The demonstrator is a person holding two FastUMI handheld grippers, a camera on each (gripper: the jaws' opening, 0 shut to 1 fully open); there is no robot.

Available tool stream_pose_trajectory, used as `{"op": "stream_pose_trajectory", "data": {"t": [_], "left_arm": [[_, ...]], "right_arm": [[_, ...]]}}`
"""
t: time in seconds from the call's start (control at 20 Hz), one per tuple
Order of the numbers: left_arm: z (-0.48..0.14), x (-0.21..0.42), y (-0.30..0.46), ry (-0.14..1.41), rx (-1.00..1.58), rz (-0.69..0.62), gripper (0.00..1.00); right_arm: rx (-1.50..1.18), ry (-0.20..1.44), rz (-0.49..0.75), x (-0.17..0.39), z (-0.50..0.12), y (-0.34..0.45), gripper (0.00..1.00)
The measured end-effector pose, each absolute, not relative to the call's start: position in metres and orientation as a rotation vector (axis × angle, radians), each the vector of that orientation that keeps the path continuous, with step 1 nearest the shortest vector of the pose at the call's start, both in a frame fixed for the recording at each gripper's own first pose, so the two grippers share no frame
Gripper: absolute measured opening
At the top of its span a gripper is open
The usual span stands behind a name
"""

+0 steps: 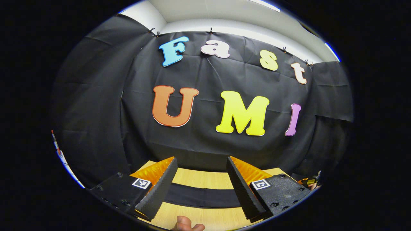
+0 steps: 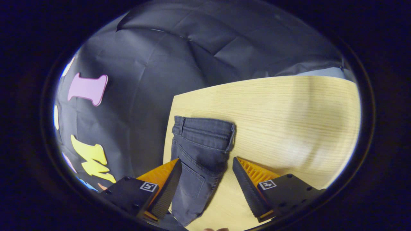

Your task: Grasp the waist and the cuffs of the jeans and fold them to make the two legs overlap; first hold the waist and fold one-third of the jeans toward the cuffs, then hold the cuffs and fold the remaining one-third in the same direction to finish folding.

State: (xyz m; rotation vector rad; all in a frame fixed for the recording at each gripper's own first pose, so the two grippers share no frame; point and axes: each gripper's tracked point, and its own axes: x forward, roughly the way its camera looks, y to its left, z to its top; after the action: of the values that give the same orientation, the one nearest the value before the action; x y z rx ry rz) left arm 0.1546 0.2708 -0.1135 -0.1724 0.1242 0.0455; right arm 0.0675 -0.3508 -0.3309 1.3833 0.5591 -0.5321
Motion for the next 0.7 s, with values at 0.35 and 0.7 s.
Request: {"op": "stream_pose_trajectory", "data": {"t": [0.35,0.7], "left_arm": [[-0.108,0.160,0.263,0.161,-0.147,0.078,0.98],[-0.107,0.163,0.269,0.171,-0.156,0.112,0.98]], "right_arm": [[1.488,0.496,-0.522,0.097,-0.342,-0.350,0.88],[1.306,0.549,-0.602,0.098,-0.358,-0.352,0.04]]}}
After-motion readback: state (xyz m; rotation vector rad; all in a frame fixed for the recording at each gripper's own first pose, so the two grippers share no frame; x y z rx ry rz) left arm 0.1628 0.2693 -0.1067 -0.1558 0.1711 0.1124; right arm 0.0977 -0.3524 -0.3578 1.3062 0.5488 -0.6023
